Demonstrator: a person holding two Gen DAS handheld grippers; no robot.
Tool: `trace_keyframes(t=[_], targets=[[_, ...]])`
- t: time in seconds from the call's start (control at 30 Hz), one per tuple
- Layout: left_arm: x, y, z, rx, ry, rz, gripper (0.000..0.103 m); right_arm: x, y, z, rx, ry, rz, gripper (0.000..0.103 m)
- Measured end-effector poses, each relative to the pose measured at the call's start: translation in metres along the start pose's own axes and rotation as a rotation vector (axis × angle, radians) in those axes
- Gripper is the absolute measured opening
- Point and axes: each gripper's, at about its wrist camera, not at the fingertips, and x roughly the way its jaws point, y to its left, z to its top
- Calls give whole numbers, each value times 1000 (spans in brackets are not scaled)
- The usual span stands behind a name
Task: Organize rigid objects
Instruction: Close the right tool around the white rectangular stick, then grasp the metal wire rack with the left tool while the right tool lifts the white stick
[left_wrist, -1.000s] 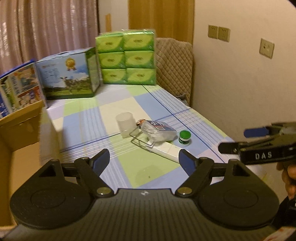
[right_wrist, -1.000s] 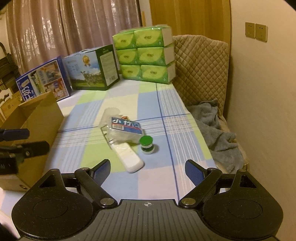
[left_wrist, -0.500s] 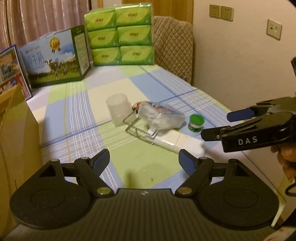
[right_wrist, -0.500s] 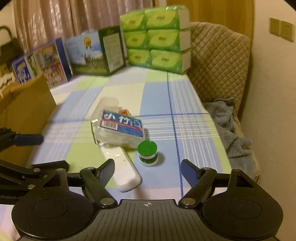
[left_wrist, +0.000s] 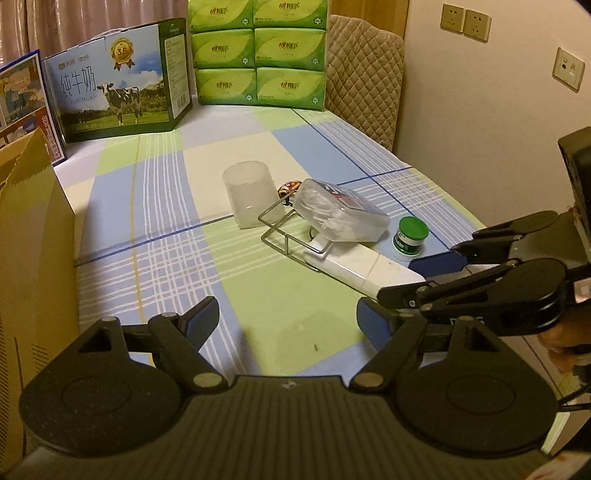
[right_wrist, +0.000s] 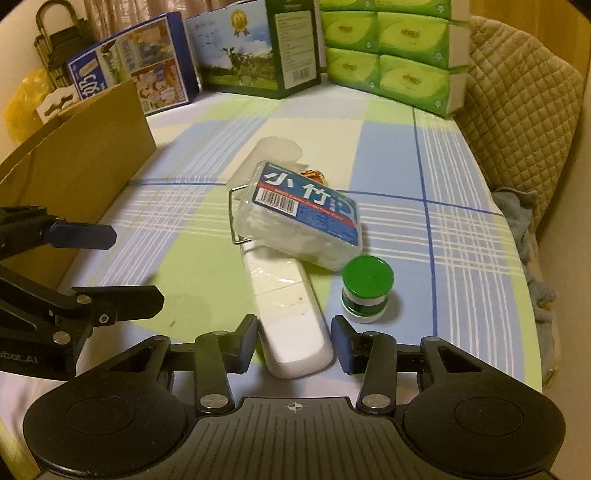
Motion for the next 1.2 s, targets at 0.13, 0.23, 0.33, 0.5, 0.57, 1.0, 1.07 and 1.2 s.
trace_keyframes(t=[0.13, 0.23, 0.33, 0.5, 0.57, 1.0, 1.07, 1.2], targets=[[2, 0, -2, -15, 9, -11, 78, -10, 4, -8, 37, 39, -18, 40], [1, 0, -2, -25, 13, -20, 78, -23, 8, -20, 59, 64, -17, 39], [0, 1, -2, -37, 9, -23, 78, -36, 12, -36, 62, 62, -19, 39], [-2, 2, -1, -52, -4, -23, 78, -36, 22, -40, -3, 37, -27, 44], [-2, 2, -1, -60, -2, -26, 78, -30, 21, -35, -1, 26, -30, 45], [2, -5, -4, -19, 13, -75, 78, -32, 36, -40, -69, 56, 19, 37], [4, -8, -5, -1, 14, -81, 78, -37, 31, -44, -43, 60, -39, 37], [11, -16, -4, 47, 12, -78, 78, -45, 9, -48, 71, 51, -99, 37]])
